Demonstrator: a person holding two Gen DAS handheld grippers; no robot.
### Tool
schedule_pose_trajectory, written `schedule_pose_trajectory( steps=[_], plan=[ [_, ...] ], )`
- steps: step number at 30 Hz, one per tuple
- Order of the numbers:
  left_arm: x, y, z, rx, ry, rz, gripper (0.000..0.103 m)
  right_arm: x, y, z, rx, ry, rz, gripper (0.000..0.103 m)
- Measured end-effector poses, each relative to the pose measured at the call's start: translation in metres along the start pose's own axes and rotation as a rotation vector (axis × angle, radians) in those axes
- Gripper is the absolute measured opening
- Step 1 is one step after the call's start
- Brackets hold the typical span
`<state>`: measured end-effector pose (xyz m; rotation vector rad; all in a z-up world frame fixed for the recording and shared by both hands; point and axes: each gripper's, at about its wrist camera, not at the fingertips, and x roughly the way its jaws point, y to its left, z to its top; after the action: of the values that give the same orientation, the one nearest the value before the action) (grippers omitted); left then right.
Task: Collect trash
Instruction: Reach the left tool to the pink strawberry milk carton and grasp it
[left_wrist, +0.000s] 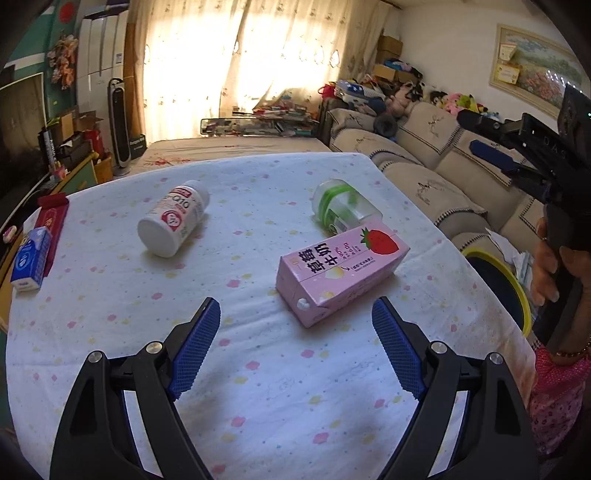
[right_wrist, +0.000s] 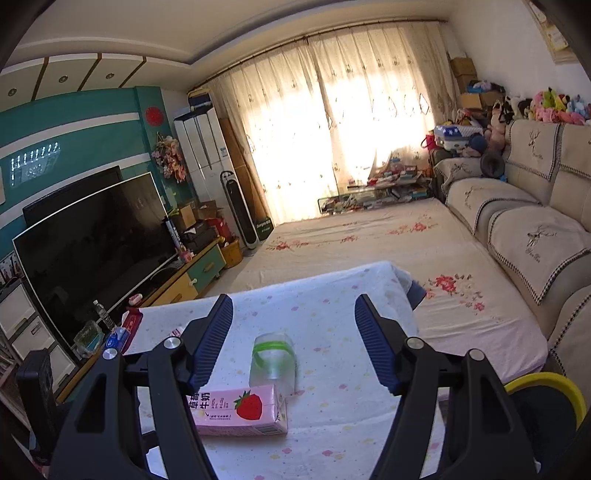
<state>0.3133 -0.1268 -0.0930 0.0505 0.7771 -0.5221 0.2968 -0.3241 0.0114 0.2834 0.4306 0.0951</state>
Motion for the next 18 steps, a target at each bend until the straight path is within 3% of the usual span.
schedule_pose_trajectory(
  steps=[3, 6, 14, 18],
  plan=[
    [0.021, 0.001, 0.011, 0.010, 0.036, -0.073, 0.083, 0.013, -0.006, -0.003, 0.035, 0.047, 0.025, 0.065],
    [0.042, 0.001, 0.019, 0.041, 0.066, -0.124, 0.083, 0.009, -0.006, -0.001, 0.042, 0.032, 0.022, 0.065],
    [0.051, -0.013, 0.036, 0.139, 0.015, -0.130, 0.087, 0.005, -0.006, -0.003, 0.030, 0.036, 0.030, 0.066],
    [0.063, -0.025, 0.041, 0.191, 0.055, -0.160, 0.088, 0.007, -0.006, -0.006, 0.024, 0.044, 0.029, 0.066]
  ],
)
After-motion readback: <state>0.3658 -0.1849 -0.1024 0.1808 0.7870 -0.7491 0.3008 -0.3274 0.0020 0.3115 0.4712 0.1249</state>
